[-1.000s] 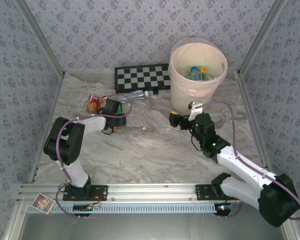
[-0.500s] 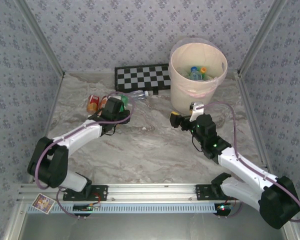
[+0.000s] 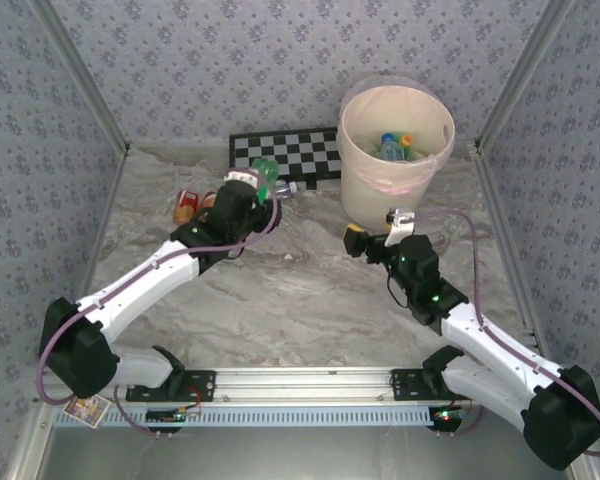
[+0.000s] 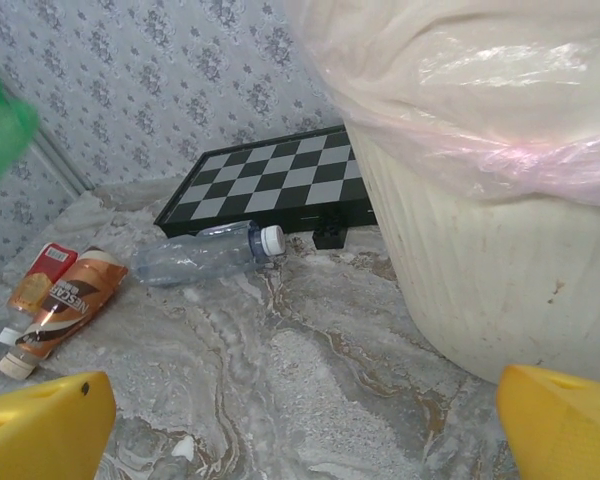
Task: Put the plastic bottles in the bin
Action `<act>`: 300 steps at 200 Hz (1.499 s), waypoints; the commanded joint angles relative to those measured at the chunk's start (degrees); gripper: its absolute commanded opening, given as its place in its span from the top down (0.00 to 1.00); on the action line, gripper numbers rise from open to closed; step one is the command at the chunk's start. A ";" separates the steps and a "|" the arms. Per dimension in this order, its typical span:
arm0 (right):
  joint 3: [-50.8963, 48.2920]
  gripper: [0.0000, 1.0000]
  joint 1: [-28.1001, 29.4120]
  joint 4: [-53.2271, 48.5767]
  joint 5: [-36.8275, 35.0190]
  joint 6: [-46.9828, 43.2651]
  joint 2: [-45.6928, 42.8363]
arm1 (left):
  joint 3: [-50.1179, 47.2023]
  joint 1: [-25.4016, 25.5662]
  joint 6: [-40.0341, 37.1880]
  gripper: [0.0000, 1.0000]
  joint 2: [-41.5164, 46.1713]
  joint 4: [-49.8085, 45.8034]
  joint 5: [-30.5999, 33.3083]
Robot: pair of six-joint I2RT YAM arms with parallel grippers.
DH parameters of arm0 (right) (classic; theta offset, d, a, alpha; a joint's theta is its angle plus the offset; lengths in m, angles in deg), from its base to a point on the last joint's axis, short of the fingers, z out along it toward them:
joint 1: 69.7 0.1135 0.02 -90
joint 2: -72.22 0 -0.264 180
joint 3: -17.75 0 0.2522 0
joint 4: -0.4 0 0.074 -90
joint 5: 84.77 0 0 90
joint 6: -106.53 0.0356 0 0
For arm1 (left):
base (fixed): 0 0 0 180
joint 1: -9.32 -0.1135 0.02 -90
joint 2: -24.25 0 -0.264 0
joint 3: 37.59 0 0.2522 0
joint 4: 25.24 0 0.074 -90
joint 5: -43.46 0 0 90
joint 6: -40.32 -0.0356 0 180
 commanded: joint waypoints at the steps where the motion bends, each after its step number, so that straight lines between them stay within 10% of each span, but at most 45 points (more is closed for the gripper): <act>1: -0.85 0.00 -0.39 1.26 -2.44 0.88 -1.72 | 8.27 2.42 -1.73 0.35 -2.30 0.52 0.45; 166: -2.94 0.00 -0.46 2.76 -3.25 1.68 -6.63 | 96.41 7.47 -4.23 0.34 -56.69 -19.40 -7.90; 300: -2.85 0.00 -0.50 2.76 -2.85 1.83 -6.19 | 97.34 7.51 -4.94 0.34 -60.66 -13.79 -8.04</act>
